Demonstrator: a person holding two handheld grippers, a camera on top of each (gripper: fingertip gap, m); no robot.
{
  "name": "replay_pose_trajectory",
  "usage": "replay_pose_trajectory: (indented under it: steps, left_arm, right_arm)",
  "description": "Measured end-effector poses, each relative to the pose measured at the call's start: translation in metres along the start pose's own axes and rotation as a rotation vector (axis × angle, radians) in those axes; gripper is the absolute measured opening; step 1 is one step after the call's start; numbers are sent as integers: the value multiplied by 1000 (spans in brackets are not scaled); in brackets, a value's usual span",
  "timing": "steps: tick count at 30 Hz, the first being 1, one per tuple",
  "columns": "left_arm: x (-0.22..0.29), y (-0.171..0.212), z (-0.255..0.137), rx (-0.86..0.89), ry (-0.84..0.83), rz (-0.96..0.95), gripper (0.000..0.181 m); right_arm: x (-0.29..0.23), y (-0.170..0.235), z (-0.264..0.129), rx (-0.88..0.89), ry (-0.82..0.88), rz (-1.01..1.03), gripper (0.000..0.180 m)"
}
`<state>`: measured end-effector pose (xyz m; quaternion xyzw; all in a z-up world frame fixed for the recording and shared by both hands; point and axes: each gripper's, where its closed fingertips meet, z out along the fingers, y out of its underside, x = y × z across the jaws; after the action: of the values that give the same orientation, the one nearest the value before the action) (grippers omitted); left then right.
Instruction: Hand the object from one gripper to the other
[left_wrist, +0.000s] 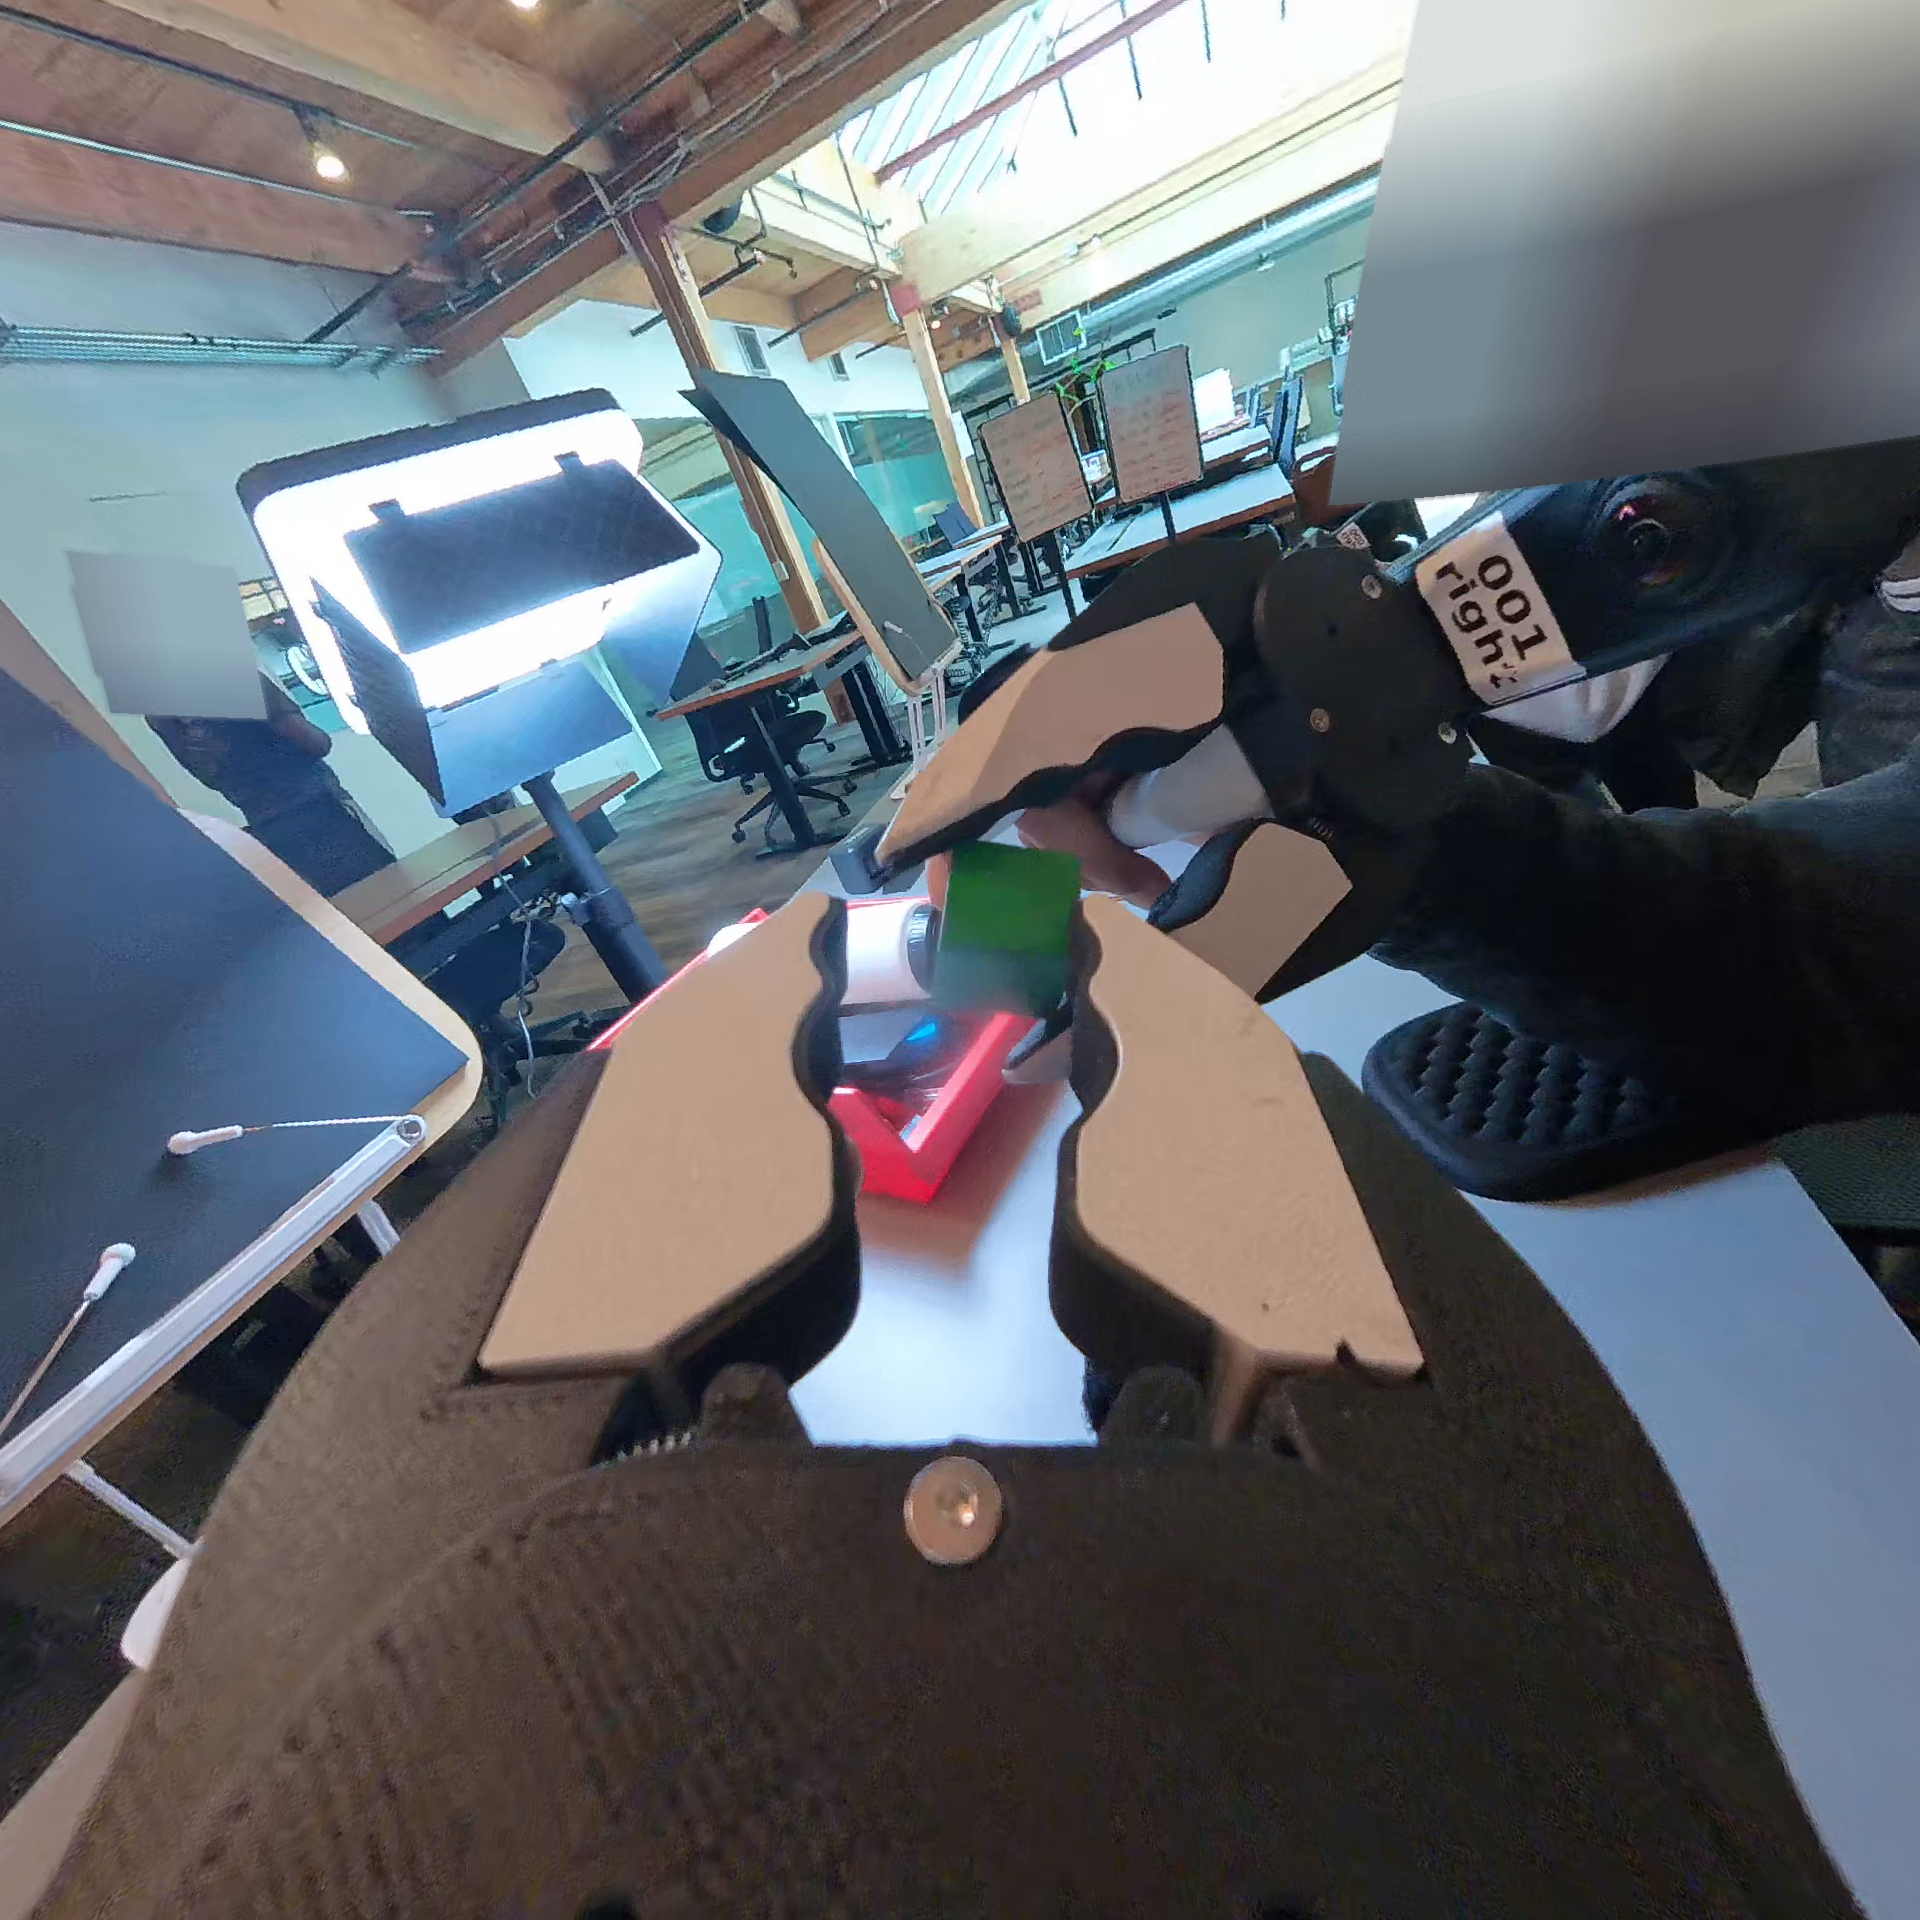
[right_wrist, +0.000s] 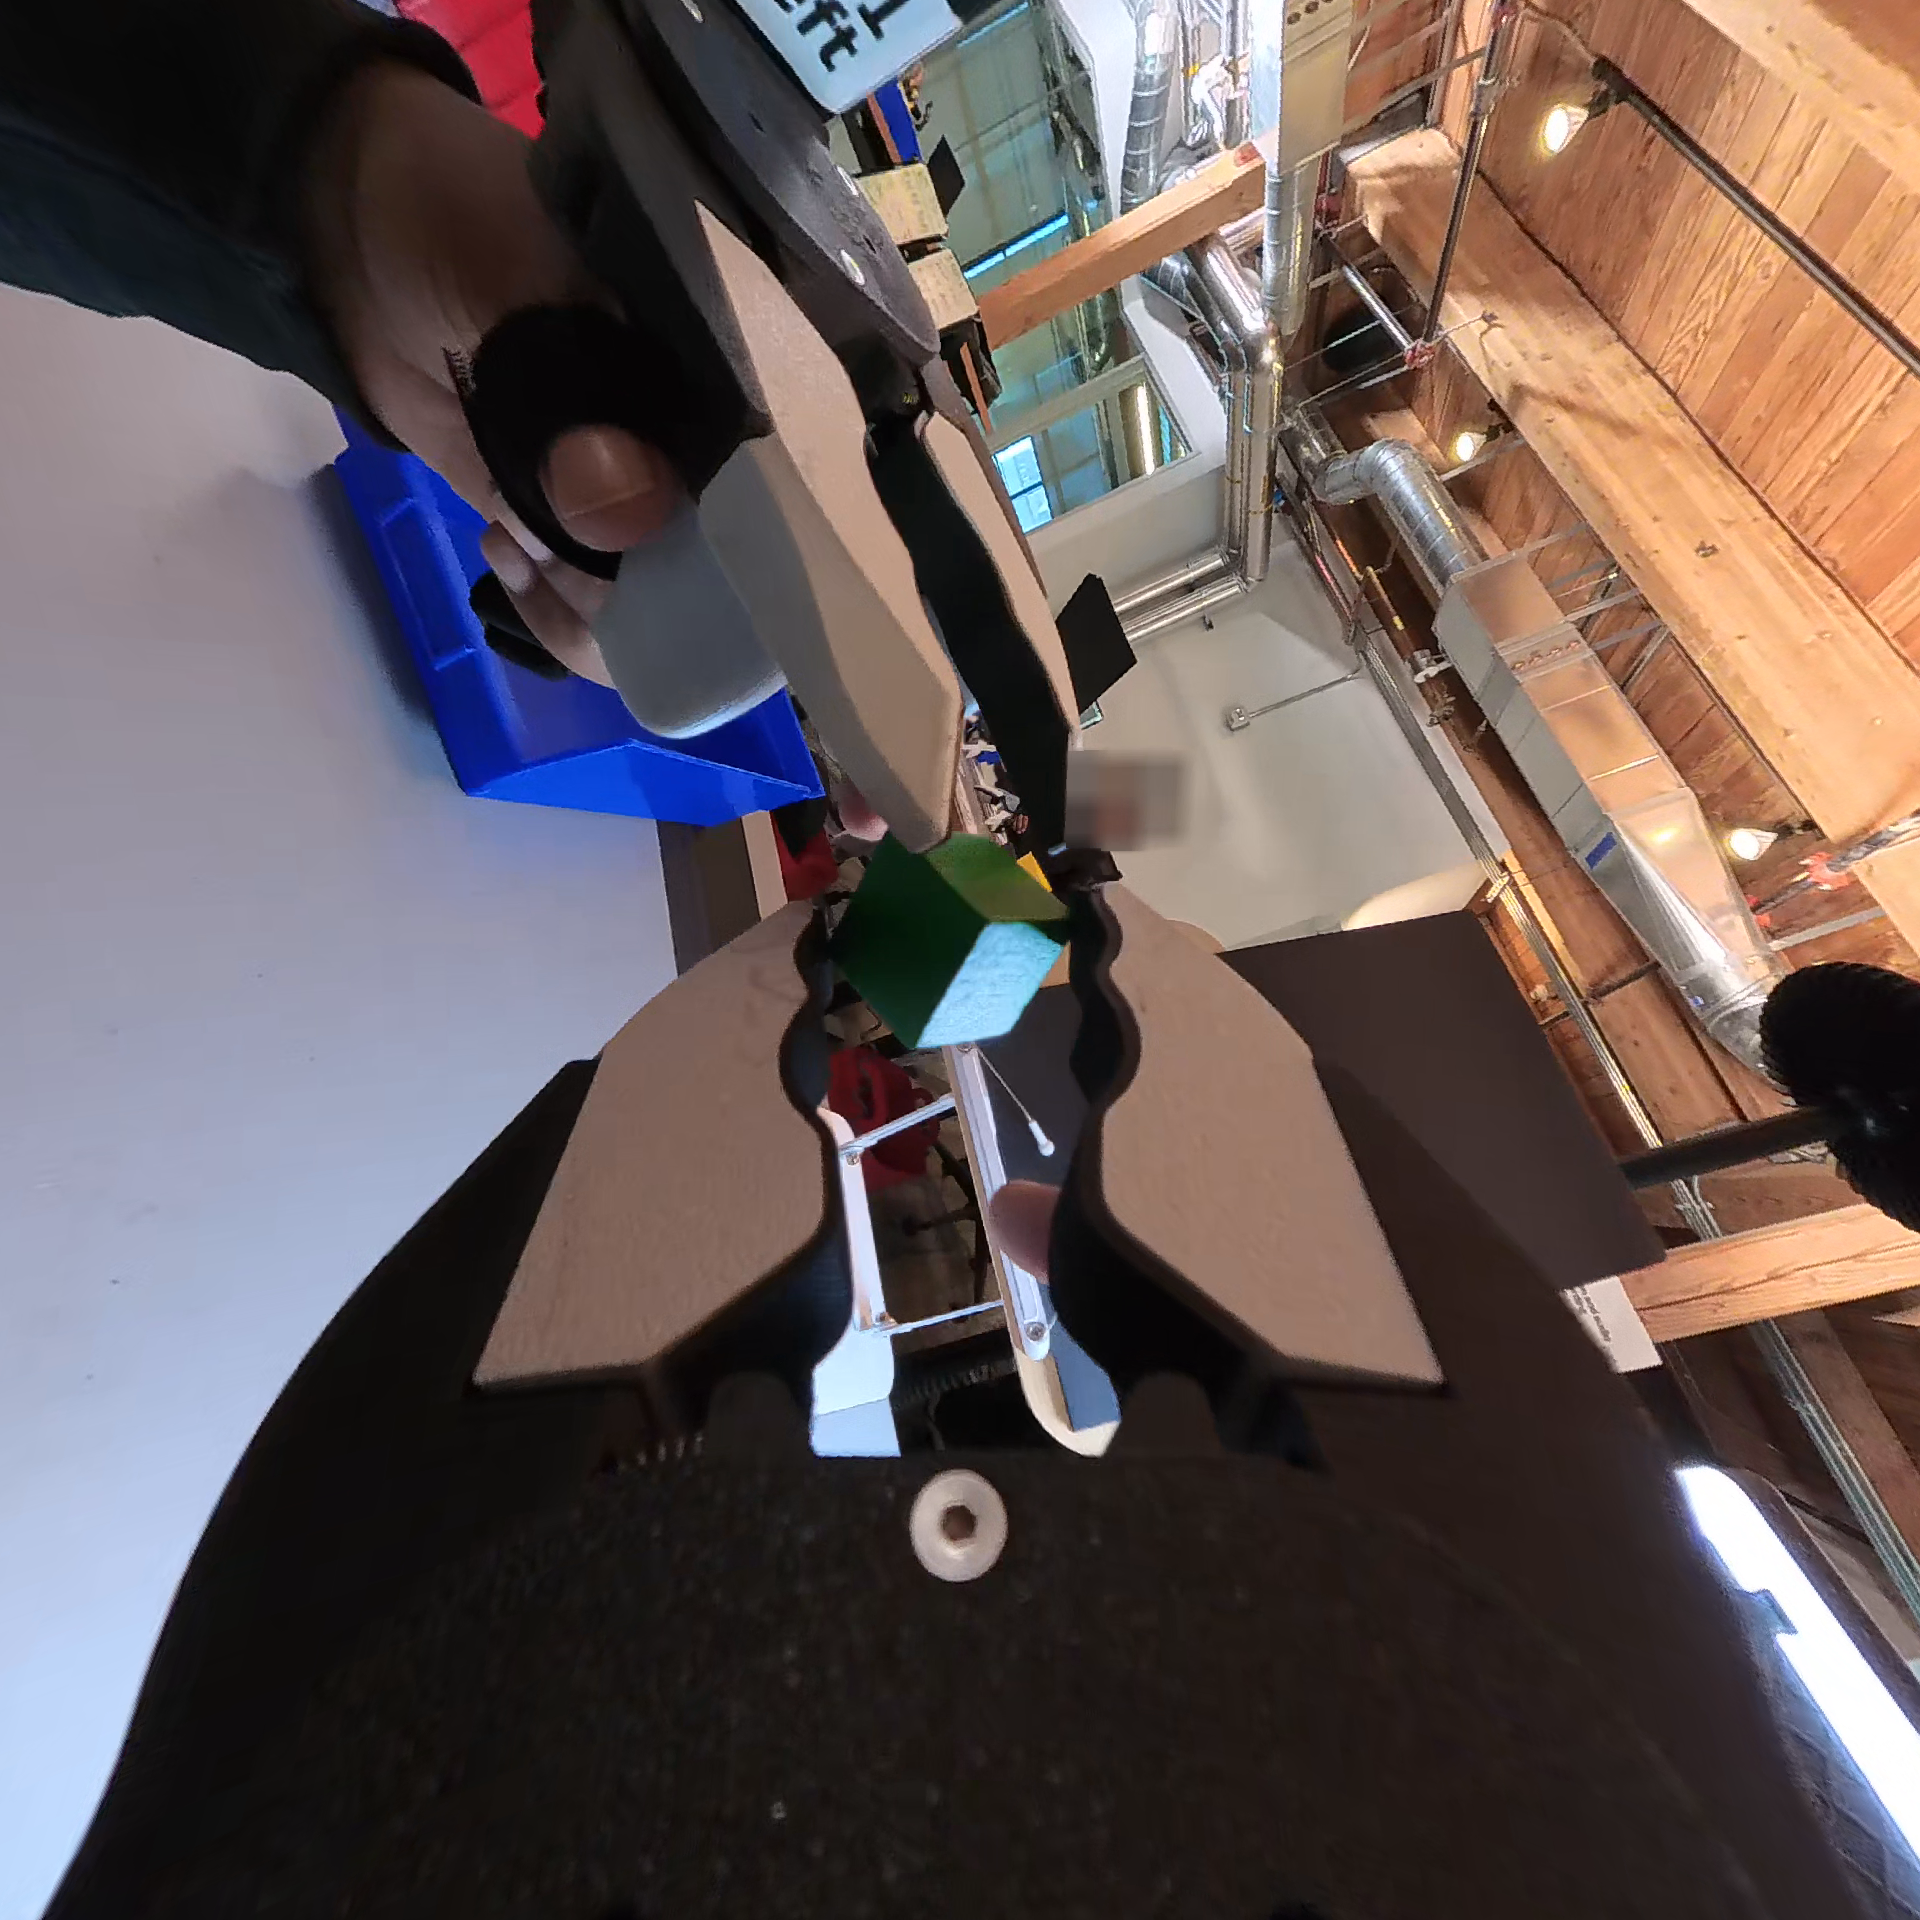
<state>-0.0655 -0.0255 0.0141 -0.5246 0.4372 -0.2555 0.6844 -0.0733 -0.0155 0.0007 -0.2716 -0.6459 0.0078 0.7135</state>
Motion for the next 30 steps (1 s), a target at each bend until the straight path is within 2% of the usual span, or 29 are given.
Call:
replay_pose_trajectory:
  steps: [13,18,21,26,30]
  left_arm:
    - [-28,20,-4,-73,-120,16,37]
    - [-30,14,-8,-50,-120,-15,37]
    - [-21,7,-8,-34,-56,-118,39]
    - [-4,19,6,-91,52,-318,52]
    - [-4,20,12,-54,74,-420,45]
  right_arm:
    - [-2,-4,-1,23,-16,21,44]
    - [5,5,-1,-21,13,22,44]
    - [8,12,1,-54,39,13,44]
    - [7,12,7,-57,106,-82,44]
    - [5,12,12,-72,142,-163,45]
